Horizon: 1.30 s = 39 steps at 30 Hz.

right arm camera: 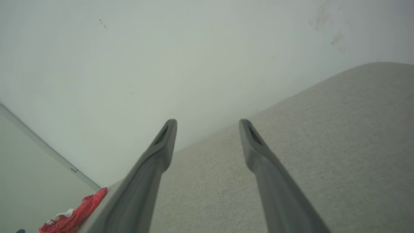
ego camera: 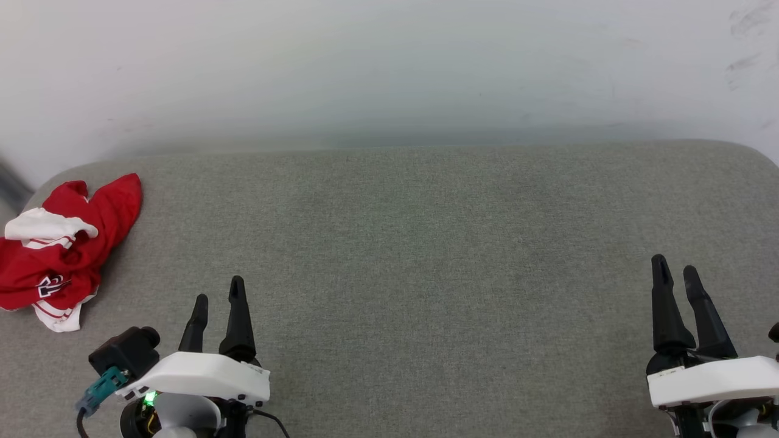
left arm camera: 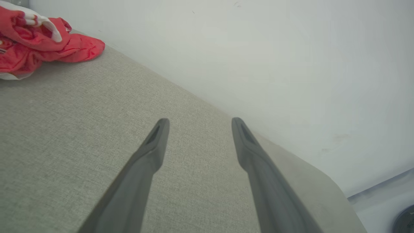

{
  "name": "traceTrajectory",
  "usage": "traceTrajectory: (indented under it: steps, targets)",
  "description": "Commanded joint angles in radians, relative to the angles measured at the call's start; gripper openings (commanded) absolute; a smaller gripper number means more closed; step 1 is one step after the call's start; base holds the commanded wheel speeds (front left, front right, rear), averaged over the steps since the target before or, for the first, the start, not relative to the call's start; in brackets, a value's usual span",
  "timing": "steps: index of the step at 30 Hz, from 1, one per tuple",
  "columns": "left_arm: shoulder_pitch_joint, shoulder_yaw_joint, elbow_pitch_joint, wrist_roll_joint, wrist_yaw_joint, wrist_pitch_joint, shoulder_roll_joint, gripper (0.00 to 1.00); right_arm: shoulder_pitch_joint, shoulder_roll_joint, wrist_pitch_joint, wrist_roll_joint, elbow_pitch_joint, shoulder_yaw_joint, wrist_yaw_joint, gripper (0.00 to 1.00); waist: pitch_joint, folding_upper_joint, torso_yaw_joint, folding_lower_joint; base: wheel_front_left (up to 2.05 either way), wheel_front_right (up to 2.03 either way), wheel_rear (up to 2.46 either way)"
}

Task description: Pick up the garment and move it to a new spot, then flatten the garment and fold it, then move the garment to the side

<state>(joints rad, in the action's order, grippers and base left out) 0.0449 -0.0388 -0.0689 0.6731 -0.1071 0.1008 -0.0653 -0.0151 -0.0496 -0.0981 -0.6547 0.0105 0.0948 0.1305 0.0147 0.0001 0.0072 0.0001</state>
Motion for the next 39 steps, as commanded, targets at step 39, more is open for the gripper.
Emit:
traceTrajectory:
  steps: [39]
  targets:
    - [-0.036,-0.095,0.064,-0.391,-0.023,0.107,-0.023,1.00,0.056,-0.001,-0.109,0.433,-0.064,-0.027,0.000,1.00,0.005,-0.0001,0.006,-0.0001,0.00,0.00,0.00]
